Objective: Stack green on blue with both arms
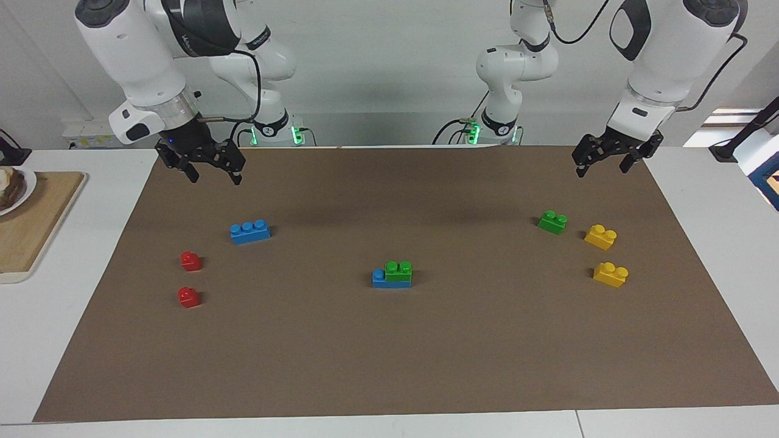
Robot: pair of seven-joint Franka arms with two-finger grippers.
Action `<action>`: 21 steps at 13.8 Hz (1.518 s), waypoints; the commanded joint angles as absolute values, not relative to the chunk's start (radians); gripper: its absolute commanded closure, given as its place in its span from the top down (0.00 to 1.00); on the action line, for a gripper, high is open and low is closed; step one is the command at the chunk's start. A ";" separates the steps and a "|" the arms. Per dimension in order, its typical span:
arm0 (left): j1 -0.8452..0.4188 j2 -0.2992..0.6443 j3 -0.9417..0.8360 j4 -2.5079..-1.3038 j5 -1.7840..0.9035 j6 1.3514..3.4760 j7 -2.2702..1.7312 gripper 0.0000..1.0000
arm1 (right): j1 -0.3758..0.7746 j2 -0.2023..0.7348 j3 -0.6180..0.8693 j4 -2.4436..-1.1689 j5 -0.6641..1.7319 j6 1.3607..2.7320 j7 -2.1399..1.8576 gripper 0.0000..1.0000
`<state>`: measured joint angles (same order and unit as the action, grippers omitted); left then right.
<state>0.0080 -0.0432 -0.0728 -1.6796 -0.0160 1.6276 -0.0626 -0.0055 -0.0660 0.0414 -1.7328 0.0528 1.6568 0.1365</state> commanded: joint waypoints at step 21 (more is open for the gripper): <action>0.018 -0.046 -0.063 -1.629 -0.006 1.583 -0.060 1.00 | -0.020 -0.044 0.038 -1.713 -0.018 1.629 0.100 1.00</action>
<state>0.0216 -0.0435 -0.0618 -1.6401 -0.0251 1.5984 -0.0649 -0.0087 -0.0410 0.0296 -1.7044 -0.0166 1.6260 0.1054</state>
